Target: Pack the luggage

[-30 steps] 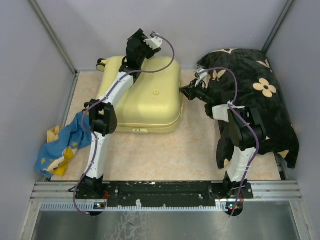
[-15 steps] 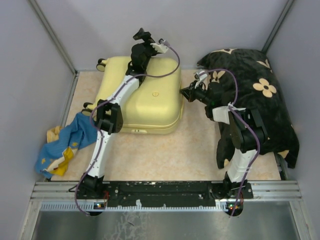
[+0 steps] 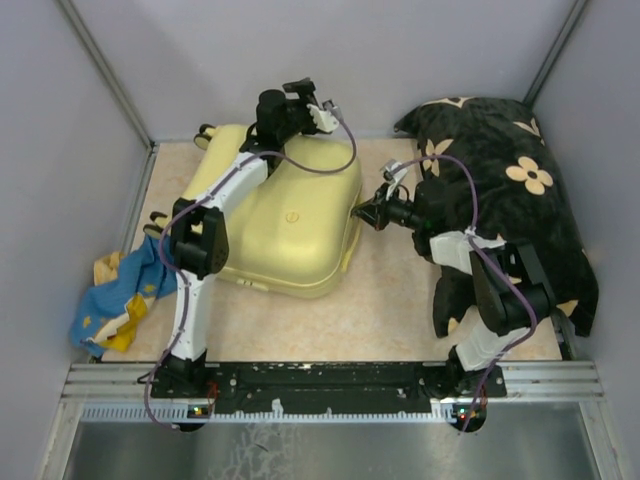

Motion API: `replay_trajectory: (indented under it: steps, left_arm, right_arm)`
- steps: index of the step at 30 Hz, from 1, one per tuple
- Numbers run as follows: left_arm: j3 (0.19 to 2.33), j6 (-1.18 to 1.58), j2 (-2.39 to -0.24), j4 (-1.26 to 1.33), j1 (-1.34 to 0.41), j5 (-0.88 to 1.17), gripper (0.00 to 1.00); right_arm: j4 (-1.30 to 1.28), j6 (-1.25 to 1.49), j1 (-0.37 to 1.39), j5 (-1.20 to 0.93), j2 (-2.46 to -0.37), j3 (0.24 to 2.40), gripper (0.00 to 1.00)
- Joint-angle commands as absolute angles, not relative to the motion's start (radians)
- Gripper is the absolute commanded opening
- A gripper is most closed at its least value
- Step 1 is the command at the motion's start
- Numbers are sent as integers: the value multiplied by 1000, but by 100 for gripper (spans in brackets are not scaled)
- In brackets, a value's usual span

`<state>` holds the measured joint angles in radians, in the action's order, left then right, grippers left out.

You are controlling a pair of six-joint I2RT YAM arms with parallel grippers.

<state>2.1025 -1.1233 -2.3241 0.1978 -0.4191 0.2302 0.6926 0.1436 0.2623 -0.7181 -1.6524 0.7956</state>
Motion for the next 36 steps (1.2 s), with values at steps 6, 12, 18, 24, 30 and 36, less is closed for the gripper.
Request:
replay_trajectory:
  steps: [6,12,18,24,30,36]
  left_arm:
    - [1754,-1191,-2208,-380,-441,509,83]
    - [1726,-1204,-2179,-423,-444,566,81]
    - [1690,-1240,-2162,-466,-447,573,78]
    - [1683,-1255,-2155,-502,-447,616,76]
    - [1665,-1296,-2148,-522,-456,628,75]
    - [1742,-1099,-2157,-435,-439,619,80]
  right_arm:
    - [801,125,120,-740,-1523,797,0]
    - [899,241,73,-714,-1657,898,0]
    - [985,366,51,-688,-1797,1041,0]
    - [1016,447,51,-706,-1904,1154,0]
    - [1039,532,74,-694,-2031,1274,0]
    - [1049,601,84,-706,-2066,1320,0]
